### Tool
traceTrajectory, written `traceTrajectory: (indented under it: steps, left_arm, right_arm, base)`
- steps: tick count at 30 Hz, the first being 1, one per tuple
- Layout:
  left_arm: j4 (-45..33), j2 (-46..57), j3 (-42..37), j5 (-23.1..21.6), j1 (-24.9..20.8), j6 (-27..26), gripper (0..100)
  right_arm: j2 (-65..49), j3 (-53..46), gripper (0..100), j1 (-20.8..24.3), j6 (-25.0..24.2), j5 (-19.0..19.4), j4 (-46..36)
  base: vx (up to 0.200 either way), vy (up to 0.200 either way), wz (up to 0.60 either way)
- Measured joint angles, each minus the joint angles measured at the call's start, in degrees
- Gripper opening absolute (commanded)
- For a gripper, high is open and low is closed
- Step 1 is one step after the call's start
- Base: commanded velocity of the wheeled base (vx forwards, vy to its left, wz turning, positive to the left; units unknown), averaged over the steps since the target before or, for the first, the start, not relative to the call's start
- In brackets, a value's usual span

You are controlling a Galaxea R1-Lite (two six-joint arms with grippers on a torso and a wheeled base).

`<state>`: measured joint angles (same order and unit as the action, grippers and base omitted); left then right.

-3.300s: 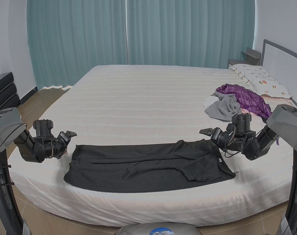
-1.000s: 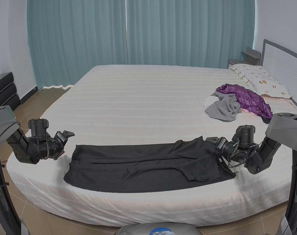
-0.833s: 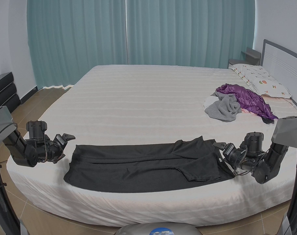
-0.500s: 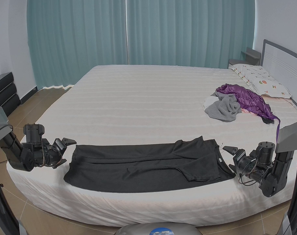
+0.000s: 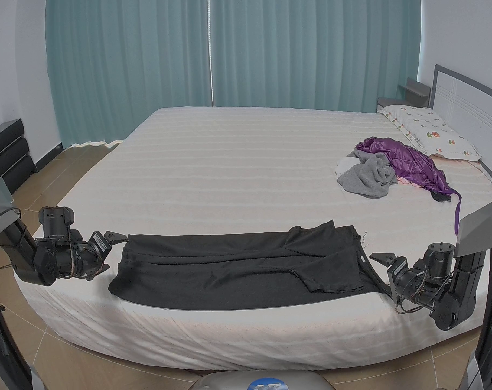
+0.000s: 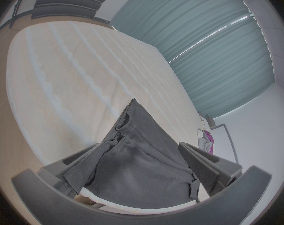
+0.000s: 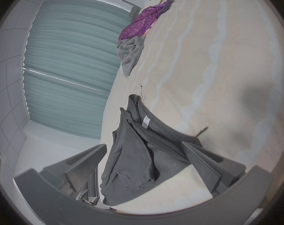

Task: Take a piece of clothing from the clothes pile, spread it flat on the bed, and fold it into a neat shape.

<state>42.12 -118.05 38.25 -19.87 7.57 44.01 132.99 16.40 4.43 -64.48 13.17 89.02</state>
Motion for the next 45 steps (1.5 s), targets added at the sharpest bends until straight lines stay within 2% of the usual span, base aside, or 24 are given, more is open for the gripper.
traceTrajectory:
  steps: [8,14,17,21,25,32,33,45]
  left_arm:
    - [-1.07,-0.39,2.34,0.33,-0.41,-6.92,100]
    - [-8.09,-3.06,9.68,1.34,-2.23,-12.07,100]
    - [-9.76,-5.44,12.57,4.06,-3.44,-15.69,100]
    - [-10.22,-9.05,14.88,10.65,-4.71,-19.96,100]
    - [-9.65,-11.52,16.21,13.49,-6.12,-20.91,100]
    - [-8.64,-14.47,17.37,14.13,-7.92,-20.7,100]
    - [-8.62,-14.67,17.48,14.19,-8.19,-20.69,0]
    - [-7.36,-14.95,16.98,14.21,-8.53,-20.11,0]
  right_arm:
    - [0.23,-0.06,100,0.26,0.21,-0.04,0.02]
    - [0.33,-0.28,100,0.41,0.29,-0.01,0.0]
    - [0.34,-0.37,100,0.48,0.32,-0.01,0.0]
    - [0.37,-0.5,100,0.52,0.32,-0.01,0.0]
    - [0.39,-0.55,100,0.59,0.34,-0.01,0.0]
    - [0.43,-0.83,100,0.56,0.67,0.0,-0.04]
    - [0.43,-0.88,100,0.56,0.76,0.0,-0.01]
    - [0.45,-1.29,100,0.54,0.93,0.0,-0.01]
  base:
    - [0.0,0.0,0.0]
    - [0.0,0.0,0.0]
    - [0.0,0.0,0.0]
    - [0.0,0.0,0.0]
    - [0.0,0.0,0.0]
    - [0.0,0.0,0.0]
    - [0.0,0.0,0.0]
    - [0.0,0.0,0.0]
